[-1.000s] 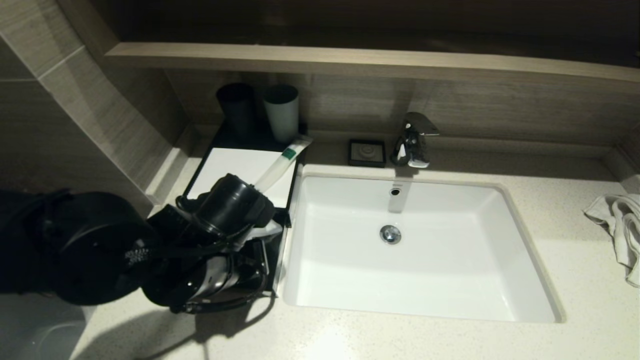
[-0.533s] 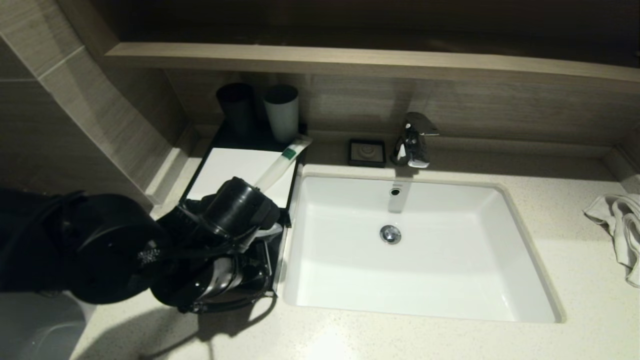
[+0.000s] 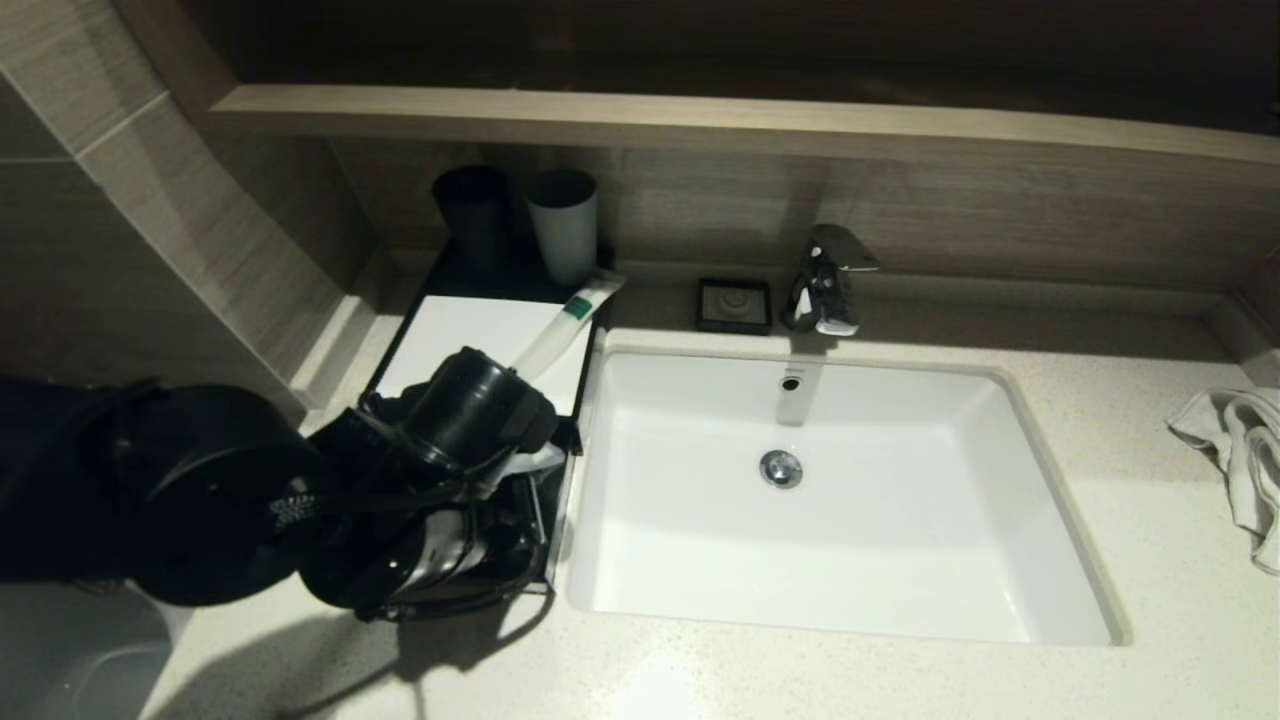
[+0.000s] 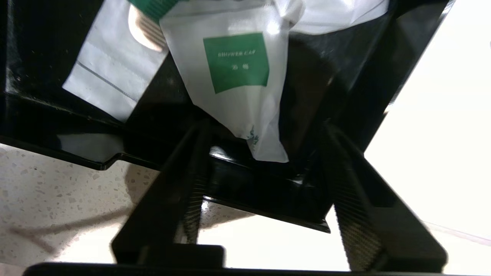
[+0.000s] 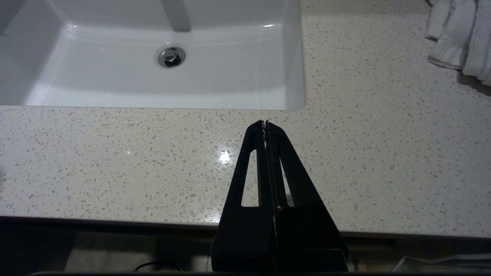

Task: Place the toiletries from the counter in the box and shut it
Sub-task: Place the bathroom toiletry into the drawer

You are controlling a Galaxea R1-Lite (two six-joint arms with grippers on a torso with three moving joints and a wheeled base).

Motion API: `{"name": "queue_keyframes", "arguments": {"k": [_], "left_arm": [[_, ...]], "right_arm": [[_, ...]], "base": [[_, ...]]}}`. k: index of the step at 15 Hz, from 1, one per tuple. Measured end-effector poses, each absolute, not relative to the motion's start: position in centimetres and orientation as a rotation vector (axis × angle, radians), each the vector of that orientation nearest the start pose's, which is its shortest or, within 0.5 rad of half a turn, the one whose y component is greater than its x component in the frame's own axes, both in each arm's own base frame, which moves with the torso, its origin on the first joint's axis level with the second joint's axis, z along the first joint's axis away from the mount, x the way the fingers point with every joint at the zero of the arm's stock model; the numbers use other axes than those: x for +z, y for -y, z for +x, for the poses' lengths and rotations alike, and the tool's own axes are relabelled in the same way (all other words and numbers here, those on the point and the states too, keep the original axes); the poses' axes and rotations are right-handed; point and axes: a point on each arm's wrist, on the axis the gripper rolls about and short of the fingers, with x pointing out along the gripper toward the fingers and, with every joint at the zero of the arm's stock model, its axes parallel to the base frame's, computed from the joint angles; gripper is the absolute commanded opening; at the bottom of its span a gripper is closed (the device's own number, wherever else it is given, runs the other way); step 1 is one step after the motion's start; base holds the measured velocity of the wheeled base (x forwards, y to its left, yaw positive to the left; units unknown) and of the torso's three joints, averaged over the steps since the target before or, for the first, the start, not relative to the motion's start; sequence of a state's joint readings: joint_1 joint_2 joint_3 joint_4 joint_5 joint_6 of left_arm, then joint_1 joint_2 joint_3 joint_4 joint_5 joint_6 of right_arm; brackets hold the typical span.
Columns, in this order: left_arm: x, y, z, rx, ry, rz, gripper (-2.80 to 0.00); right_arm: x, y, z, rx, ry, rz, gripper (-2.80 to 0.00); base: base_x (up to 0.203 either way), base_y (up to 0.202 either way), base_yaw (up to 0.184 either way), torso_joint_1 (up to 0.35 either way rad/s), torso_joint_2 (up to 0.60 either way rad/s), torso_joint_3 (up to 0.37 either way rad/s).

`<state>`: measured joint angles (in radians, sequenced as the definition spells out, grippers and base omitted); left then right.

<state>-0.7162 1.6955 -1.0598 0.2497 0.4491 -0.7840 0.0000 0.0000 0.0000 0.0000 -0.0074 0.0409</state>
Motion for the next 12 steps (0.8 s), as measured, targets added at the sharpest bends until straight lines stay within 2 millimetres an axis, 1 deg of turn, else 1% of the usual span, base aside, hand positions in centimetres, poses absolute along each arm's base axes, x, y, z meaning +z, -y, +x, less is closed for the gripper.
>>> {"name": "queue_keyframes", "arguments": {"k": [5, 6, 12], "left_arm": [[20.1, 17.4, 21.6, 0.027, -0.703, -0.284, 0.00], [20.6, 17.3, 21.6, 0.018, -0.687, -0.280, -2.80], [22.7, 17.2, 21.8, -0.032, -0.617, -0.217, -2.80]], "right_arm": [[7.5, 0.0, -2.3, -0.008, 0.000, 0.041, -2.80], [7.5, 0.0, -2.3, -0.008, 0.000, 0.041, -2.80], [7.5, 0.0, -2.3, -0.007, 0.000, 0.041, -2.80]], "base": [[0.000, 0.000, 0.000, 0.000, 0.00, 0.000], [0.000, 0.000, 0.000, 0.000, 0.00, 0.000], [0.000, 0.000, 0.000, 0.000, 0.00, 0.000]]}}
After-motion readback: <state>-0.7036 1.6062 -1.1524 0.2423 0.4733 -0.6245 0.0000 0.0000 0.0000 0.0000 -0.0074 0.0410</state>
